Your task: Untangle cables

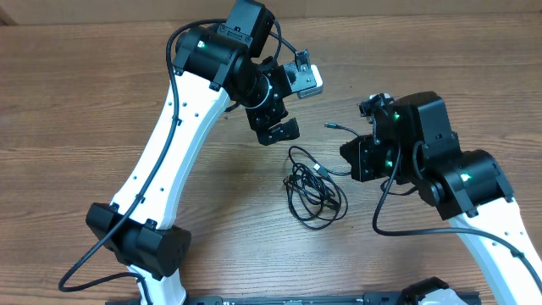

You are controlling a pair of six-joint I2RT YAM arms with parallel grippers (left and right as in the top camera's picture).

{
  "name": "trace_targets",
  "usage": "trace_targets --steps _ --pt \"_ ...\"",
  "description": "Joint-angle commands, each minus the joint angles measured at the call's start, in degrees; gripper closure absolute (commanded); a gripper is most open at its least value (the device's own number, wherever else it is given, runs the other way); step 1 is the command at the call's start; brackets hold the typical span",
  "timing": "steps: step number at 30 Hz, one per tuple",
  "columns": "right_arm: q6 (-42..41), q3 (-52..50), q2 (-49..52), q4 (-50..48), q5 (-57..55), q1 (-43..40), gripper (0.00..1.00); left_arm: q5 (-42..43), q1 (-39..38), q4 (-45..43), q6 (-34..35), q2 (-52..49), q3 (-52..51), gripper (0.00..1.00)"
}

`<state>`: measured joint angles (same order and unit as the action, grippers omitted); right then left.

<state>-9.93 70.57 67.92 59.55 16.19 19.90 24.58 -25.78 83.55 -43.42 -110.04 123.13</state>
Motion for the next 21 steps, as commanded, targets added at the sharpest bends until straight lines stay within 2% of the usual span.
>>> trace_targets --steps 1,2,3,4,7,8,13,15,20,21 --pt "0.7 1.3 -0.2 1.7 -5.4 -0.2 0.9 0.1 0.3 0.0 0.8 1.3 0.3 0.0" --pt "1.6 1.2 0.0 2.1 -5.9 -0.2 0.84 0.1 0.3 0.0 0.8 1.3 0.3 0.0" --pt "4.5 1.0 0.7 3.1 -6.3 -0.2 0.6 0.1 0.3 0.0 0.8 1.3 0.3 0.0" --pt "7.1 0.7 1.8 4.2 -6.3 -0.2 0.53 0.1 0.3 0.0 0.8 1.3 0.3 0.0" --pt "10.7 0.6 5.3 5.7 -6.3 -0.2 0.37 0.1 0.3 0.0 0.8 1.3 0.3 0.0" --pt "12.0 0.6 6.7 5.7 -6.3 -0.2 0.29 0.1 0.3 0.0 0.8 1.3 0.3 0.0" --pt "19.1 0.6 13.9 6.0 -4.9 -0.2 0.25 0.1 0.3 0.0 0.8 1.3 0.3 0.0" --pt "24.4 0.6 16.5 7.3 0.0 -0.2 0.25 0.1 0.3 0.0 0.8 1.3 0.3 0.01" --pt "31.9 0.6 18.9 10.2 3.9 -0.2 0.27 0.1 0.3 0.0 0.8 1.3 0.3 0.0" --pt "32.8 0.6 18.9 10.6 4.1 -0.2 0.3 0.1 0.3 0.0 0.8 1.3 0.3 0.0"
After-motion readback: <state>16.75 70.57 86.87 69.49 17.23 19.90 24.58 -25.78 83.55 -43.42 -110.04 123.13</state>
